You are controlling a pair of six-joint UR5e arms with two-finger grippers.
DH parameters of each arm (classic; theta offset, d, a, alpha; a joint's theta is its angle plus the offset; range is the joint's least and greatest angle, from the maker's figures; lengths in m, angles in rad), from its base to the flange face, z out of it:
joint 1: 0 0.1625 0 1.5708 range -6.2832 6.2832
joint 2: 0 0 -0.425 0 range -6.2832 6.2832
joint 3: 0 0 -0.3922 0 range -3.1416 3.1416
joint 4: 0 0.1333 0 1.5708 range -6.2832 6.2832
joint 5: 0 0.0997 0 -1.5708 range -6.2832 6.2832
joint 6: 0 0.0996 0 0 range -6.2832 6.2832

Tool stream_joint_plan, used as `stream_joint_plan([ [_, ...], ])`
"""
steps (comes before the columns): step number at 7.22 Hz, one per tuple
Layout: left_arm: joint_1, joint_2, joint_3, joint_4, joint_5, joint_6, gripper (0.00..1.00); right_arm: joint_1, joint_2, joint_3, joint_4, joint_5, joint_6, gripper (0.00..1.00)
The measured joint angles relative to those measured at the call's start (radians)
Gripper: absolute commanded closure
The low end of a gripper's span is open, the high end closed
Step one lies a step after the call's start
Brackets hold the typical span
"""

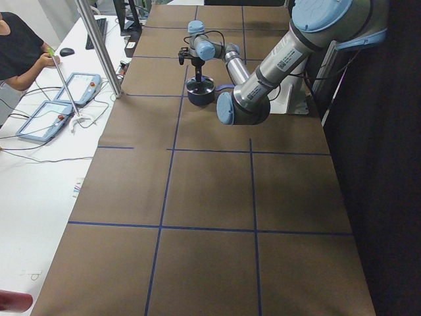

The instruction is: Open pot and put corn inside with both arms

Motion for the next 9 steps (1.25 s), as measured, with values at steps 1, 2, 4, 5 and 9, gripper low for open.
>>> stream_joint_plan([
  [1, -0.002, -0.001, -0.008, 0.008, 0.0, -0.002, 0.92, 0.0, 0.0, 0.0, 0.0, 0.0, 0.0, 0.0],
  [2, -0.004, -0.002, -0.03, 0.033, 0.0, -0.003, 0.92, 0.0, 0.001, 0.001, 0.0, 0.0, 0.0, 0.0],
  [4, -0.009, -0.002, -0.123, 0.138, 0.001, -0.002, 0.92, 0.0, 0.002, 0.002, 0.0, 0.001, 0.001, 0.0],
  [5, -0.012, -0.001, -0.154, 0.171, 0.001, 0.0, 0.92, 0.0, 0.002, 0.004, 0.0, 0.001, 0.001, 0.0],
  [9, -0.058, 0.12, -0.303, 0.194, -0.003, 0.063, 0.92, -0.07, 0.008, 0.067, 0.004, -0.002, 0.154, 0.0],
])
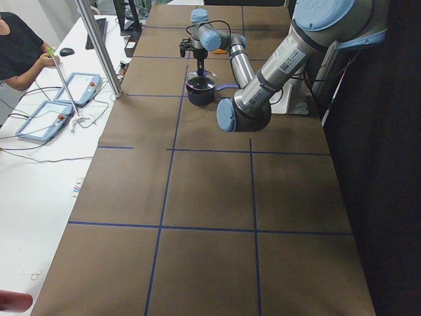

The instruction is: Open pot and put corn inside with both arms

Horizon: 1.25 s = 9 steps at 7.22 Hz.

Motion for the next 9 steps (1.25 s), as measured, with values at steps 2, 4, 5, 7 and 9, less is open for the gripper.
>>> stream_joint_plan([
  [2, -0.059, 0.124, -0.105, 0.001, -0.004, 0.116, 0.91, -0.073, -0.001, 0.063, 0.001, -0.003, 0.133, 0.0],
  [4, -0.1, 0.202, -0.157, 0.0, -0.007, 0.185, 0.91, -0.133, -0.004, 0.121, 0.021, -0.006, 0.252, 0.0],
  [5, -0.107, 0.231, -0.174, -0.002, -0.009, 0.195, 0.91, -0.168, -0.009, 0.134, 0.08, -0.009, 0.34, 0.0],
  [7, -0.105, 0.277, -0.196, -0.013, -0.01, 0.2, 0.91, -0.257, -0.02, 0.142, 0.26, -0.036, 0.559, 0.0],
  [9, -0.092, 0.297, -0.191, -0.031, -0.009, 0.193, 0.91, -0.366, -0.026, 0.15, 0.369, -0.091, 0.721, 0.0],
])
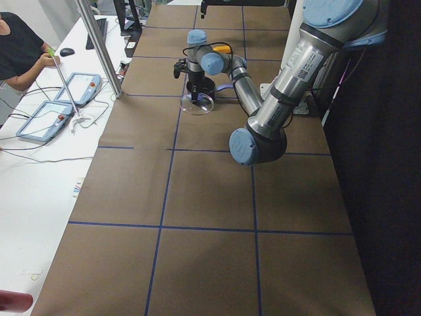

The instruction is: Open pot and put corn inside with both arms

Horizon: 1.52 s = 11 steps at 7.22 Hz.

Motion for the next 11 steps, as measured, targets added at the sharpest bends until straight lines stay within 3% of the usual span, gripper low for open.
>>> stream_joint_plan([
  [2, 0.023, 0.057, 0.029, -0.116, 0.001, -0.027, 0.91, -0.106, -0.001, 0.029, 0.03, -0.075, 0.107, 0.0],
  [5, 0.065, 0.106, 0.152, -0.351, 0.006, -0.123, 0.9, -0.204, -0.001, 0.046, 0.033, -0.14, 0.167, 0.0],
  [11, 0.073, 0.116, 0.196, -0.402, 0.005, -0.133, 0.88, -0.308, -0.026, 0.041, 0.027, -0.187, 0.173, 0.0],
])
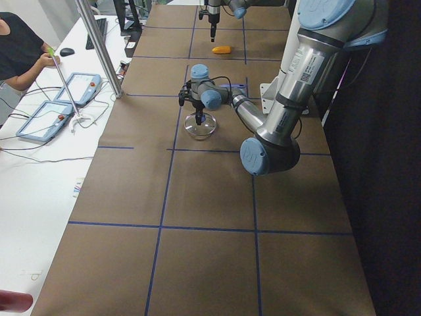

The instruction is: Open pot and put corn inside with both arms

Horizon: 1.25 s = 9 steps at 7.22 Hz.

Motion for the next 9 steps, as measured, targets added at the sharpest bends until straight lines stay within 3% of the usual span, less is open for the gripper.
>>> stream_joint_plan([
  [3, 0.0, 0.029, -0.013, 0.003, -0.004, 0.003, 0.87, -0.037, -0.003, -0.001, -0.004, -0.011, 0.005, 0.0],
  [4, 0.0, 0.033, -0.015, 0.005, -0.005, 0.003, 0.61, -0.045, -0.004, -0.001, -0.004, -0.012, 0.015, 0.0],
  [6, 0.0, 0.034, -0.015, 0.009, -0.006, 0.003, 0.01, -0.057, -0.007, -0.002, -0.004, -0.015, 0.025, 0.0],
  [9, -0.005, 0.034, -0.034, 0.012, -0.004, 0.002, 0.0, -0.112, -0.015, -0.005, -0.004, -0.051, 0.026, 0.0],
])
